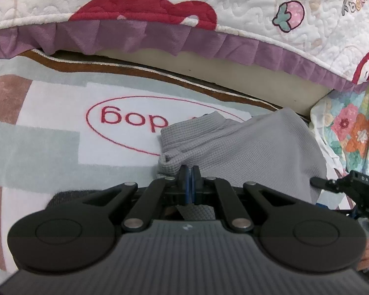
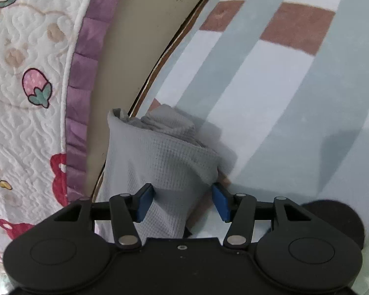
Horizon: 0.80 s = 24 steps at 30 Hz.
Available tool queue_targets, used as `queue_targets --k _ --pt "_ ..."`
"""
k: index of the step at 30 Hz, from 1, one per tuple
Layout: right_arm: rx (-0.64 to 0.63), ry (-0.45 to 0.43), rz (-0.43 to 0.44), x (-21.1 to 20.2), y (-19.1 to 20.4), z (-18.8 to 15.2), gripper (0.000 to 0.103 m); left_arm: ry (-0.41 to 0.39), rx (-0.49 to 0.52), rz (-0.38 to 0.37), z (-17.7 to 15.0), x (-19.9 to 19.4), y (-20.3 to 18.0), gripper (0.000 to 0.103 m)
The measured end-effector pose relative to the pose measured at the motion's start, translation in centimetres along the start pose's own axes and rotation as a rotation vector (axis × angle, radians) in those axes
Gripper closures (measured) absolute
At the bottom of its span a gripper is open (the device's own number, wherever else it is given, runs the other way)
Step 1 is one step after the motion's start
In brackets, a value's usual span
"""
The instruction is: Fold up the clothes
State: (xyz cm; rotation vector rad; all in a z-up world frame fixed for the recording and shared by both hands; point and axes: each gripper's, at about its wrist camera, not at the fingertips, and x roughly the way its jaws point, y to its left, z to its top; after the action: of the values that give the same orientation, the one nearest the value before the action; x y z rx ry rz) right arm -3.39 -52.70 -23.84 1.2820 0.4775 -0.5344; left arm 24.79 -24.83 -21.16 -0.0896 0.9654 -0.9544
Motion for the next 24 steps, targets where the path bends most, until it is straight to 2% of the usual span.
queue_targets --k 3,7,10,11,12,14,16,19,20,21,22,23,24 --pt "0.016 -0.014 0.012 0.5 0.0 0.9 0.043 -0.001 0.004 0.006 -0.1 0.0 -0.1 0.099" --pt "-0.115 -0.012 -0.02 1.5 1.7 1.7 0.041 0.002 0.001 -0.001 0.0 0.0 0.0 0.099" --pt "-0.152 -0.004 -0.027 1.8 2.3 2.3 0.04 0.003 -0.005 -0.004 0.1 0.0 0.1 0.099" --pt "-0.162 -0.008 -0.026 1.7 2.5 2.3 0.044 0.004 -0.004 -0.003 0.1 -0.1 0.1 0.099" --pt "-0.172 -0.012 -0.025 1.5 2.7 2.3 0.054 0.005 -0.003 -0.002 0.1 -0.1 0.1 0.099" --pt "-0.26 -0.036 0.002 0.6 4.0 1.9 0.063 0.007 -0.002 -0.002 0.2 -0.2 0.0 0.099" --pt "-0.366 -0.06 0.024 -0.6 5.6 1.6 0.064 0.01 0.008 -0.005 0.3 -0.3 0.1 0.099" --pt "-0.426 -0.039 0.002 -0.4 6.0 2.2 0.064 0.057 0.043 -0.002 1.2 -0.5 0.3 0.098" --pt "-0.441 -0.029 -0.008 -0.2 6.0 2.4 0.064 0.048 0.046 0.016 1.8 -1.1 0.5 0.098" --pt "-0.456 -0.012 -0.038 0.3 6.0 2.6 0.064 0.015 0.051 0.044 2.3 -1.8 0.9 0.092" --pt "-0.473 0.001 -0.072 0.8 6.0 2.6 0.064 -0.015 0.053 0.068 2.7 -2.5 1.2 0.076" --pt "-0.486 0.003 -0.088 0.9 6.0 2.5 0.064 -0.038 0.048 0.081 3.0 -3.0 1.7 0.068" --pt "-0.491 0.001 -0.09 0.8 6.0 2.4 0.064 -0.05 0.04 0.085 3.2 -3.4 2.2 0.067"
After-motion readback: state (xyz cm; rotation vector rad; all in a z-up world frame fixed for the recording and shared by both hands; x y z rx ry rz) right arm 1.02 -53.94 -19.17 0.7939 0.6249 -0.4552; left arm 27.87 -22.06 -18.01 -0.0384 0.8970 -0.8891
